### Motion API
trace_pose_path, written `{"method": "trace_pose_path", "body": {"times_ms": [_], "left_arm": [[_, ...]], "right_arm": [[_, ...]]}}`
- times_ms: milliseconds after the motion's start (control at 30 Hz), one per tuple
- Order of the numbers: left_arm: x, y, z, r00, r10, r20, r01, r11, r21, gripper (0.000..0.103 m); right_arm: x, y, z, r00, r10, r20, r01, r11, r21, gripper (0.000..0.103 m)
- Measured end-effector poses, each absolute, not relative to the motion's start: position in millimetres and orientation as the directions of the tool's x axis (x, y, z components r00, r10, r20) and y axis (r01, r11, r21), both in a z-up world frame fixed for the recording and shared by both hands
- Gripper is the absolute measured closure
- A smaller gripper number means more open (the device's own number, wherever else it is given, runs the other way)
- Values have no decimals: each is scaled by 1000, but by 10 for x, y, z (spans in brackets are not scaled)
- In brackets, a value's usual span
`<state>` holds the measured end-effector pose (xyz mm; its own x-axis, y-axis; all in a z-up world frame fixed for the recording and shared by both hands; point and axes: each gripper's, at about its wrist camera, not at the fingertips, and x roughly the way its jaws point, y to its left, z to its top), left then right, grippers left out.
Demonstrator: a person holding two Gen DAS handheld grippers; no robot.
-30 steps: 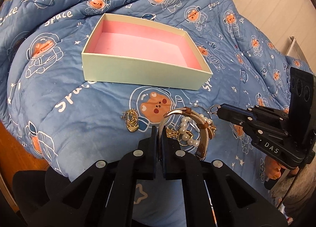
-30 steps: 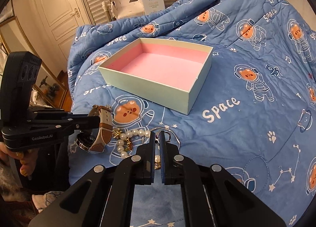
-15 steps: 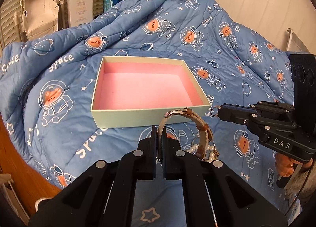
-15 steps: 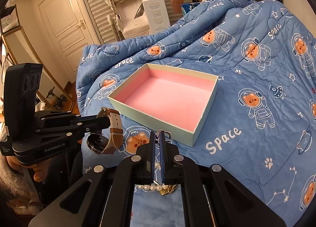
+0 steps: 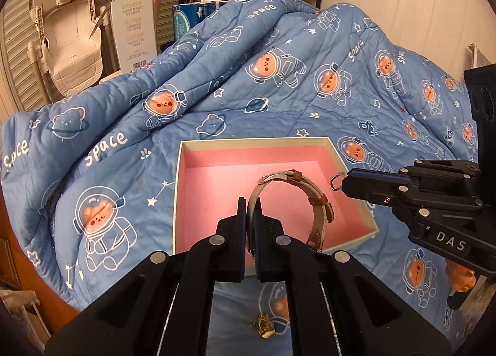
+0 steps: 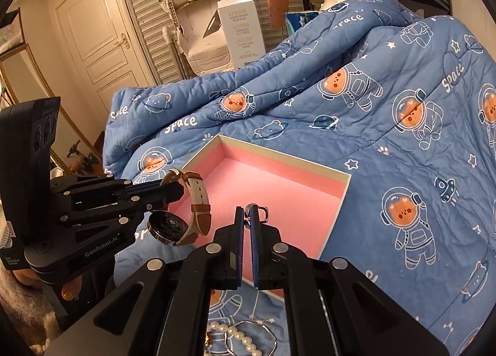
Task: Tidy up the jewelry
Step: 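Lift and carry the watch with the left tool while the right tool carries the ring into the box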
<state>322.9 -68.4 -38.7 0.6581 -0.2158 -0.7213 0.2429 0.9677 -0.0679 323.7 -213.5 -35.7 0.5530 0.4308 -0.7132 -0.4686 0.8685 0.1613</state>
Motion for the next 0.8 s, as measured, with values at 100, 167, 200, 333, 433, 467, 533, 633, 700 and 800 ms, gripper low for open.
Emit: {"method": "trace_pose_path", "body": {"times_ms": [100, 167, 200, 333, 433, 467, 533, 633, 700, 800], "left_arm": [[3402, -706, -458, 645, -192, -740, 234, 971, -48, 99], [3489, -734, -510, 636, -182, -750, 236, 971, -35, 99], [3519, -751, -538, 631, -179, -755, 240, 970, -29, 99], [3630, -805, -648, 610, -171, -774, 251, 968, -15, 99], [3679, -834, -726, 597, -161, -786, 257, 966, -3, 99], [3691, -841, -745, 593, -160, -789, 258, 966, -3, 99], [3707, -856, -775, 584, -162, -795, 262, 965, -3, 99], [3736, -901, -815, 567, -160, -808, 278, 961, 4, 99], [3754, -935, -843, 555, -157, -817, 289, 957, 12, 99], [3777, -967, -871, 545, -152, -825, 296, 955, 20, 99]], "right_arm": [[3410, -2079, -465, 536, 403, -742, -459, 877, 146, 99], [3522, -2050, -550, 518, 389, -762, -450, 881, 144, 99], [3568, -2043, -586, 511, 381, -770, -445, 884, 142, 99], [3743, -2022, -715, 498, 348, -794, -424, 897, 127, 99], [3862, -2005, -766, 485, 339, -806, -417, 900, 128, 99], [3886, -1998, -777, 485, 333, -809, -414, 902, 123, 99], [3930, -1973, -798, 477, 328, -815, -421, 900, 115, 99], [4010, -1936, -833, 467, 316, -826, -418, 902, 108, 99], [4056, -1924, -857, 464, 307, -831, -410, 906, 106, 99], [4112, -1904, -886, 455, 297, -839, -405, 909, 102, 99]]}}
